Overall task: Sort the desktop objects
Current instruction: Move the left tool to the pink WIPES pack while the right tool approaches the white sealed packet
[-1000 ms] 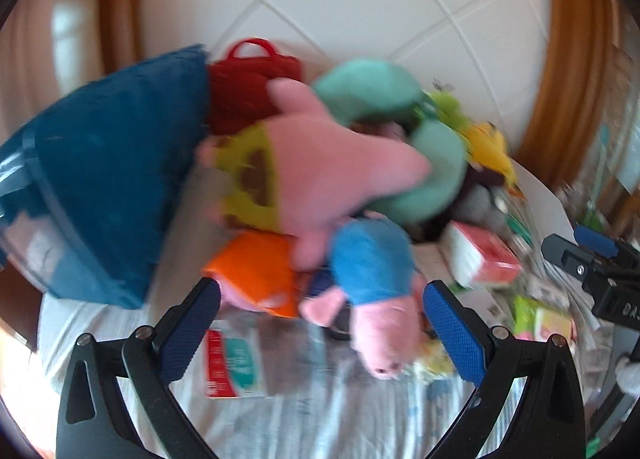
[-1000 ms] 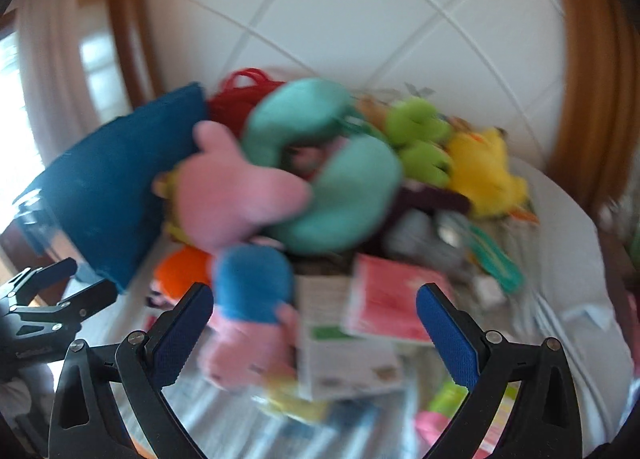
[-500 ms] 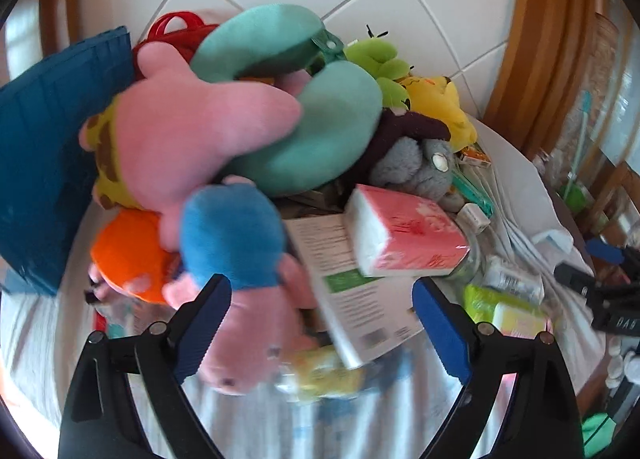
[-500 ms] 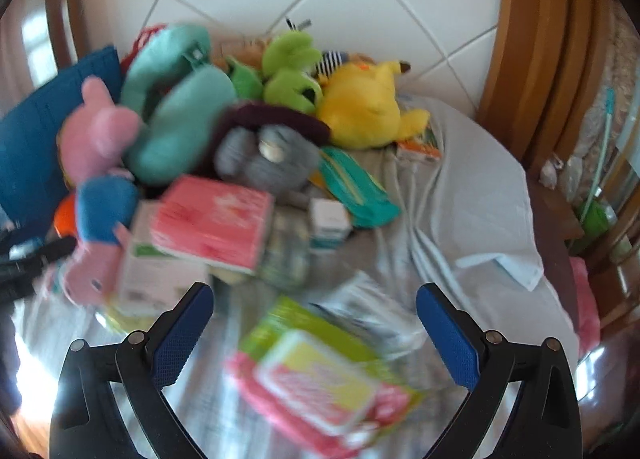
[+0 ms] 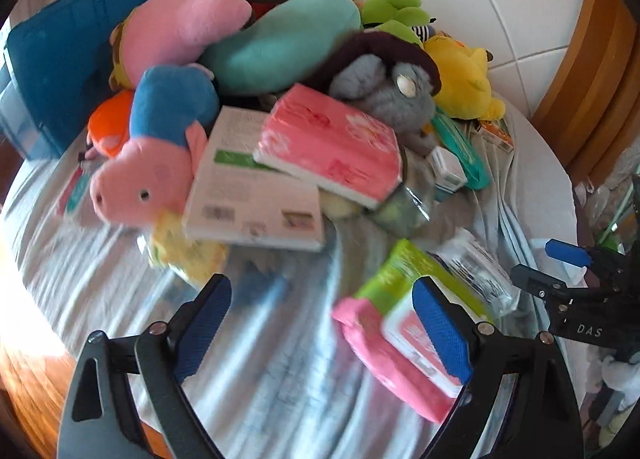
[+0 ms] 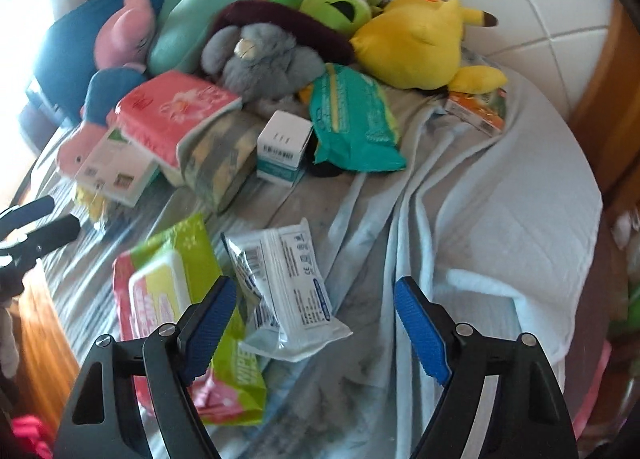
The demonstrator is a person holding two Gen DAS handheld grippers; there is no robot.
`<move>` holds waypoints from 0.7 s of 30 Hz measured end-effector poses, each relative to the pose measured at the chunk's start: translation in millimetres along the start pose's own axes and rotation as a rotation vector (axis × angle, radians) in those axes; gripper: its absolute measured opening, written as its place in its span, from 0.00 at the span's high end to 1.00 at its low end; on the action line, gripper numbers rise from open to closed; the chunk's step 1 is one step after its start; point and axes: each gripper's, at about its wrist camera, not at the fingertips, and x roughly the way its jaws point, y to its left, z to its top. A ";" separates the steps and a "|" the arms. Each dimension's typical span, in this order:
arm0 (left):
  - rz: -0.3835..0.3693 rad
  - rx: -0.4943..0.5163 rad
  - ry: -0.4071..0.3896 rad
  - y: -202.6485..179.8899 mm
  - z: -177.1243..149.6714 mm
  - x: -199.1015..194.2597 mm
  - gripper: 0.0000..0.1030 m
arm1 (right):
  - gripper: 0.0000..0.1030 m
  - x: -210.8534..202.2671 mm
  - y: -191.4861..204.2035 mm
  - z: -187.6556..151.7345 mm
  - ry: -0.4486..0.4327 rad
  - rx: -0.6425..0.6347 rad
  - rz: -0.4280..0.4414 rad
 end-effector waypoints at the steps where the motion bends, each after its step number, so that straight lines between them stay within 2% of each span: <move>1: 0.003 -0.023 0.006 -6.6 -6.7 -0.9 0.10 | 0.20 -0.4 -0.4 -2.1 -0.003 -0.018 0.023; 4: 0.040 -0.076 0.026 -31.6 -28.3 -1.9 0.10 | 0.20 4.6 -10.0 -5.5 0.012 -0.078 0.049; 11: 0.140 -0.296 0.030 -94.0 -57.4 12.8 0.10 | 0.20 12.4 -49.4 -0.2 0.024 -0.224 0.185; 14: 0.206 -0.338 0.048 -118.1 -67.3 20.9 0.10 | 0.20 15.4 -59.9 -0.3 0.034 -0.278 0.233; 16: 0.259 -0.354 0.061 -126.5 -73.6 27.1 0.10 | 0.20 18.7 -61.7 0.7 0.037 -0.287 0.258; 18: 0.316 -0.357 0.059 -128.3 -78.0 34.7 0.05 | 0.20 22.0 -63.5 1.8 0.040 -0.295 0.282; 21: 0.326 -0.391 0.051 -123.4 -79.8 46.2 0.05 | 0.20 27.0 -66.2 3.3 0.045 -0.309 0.318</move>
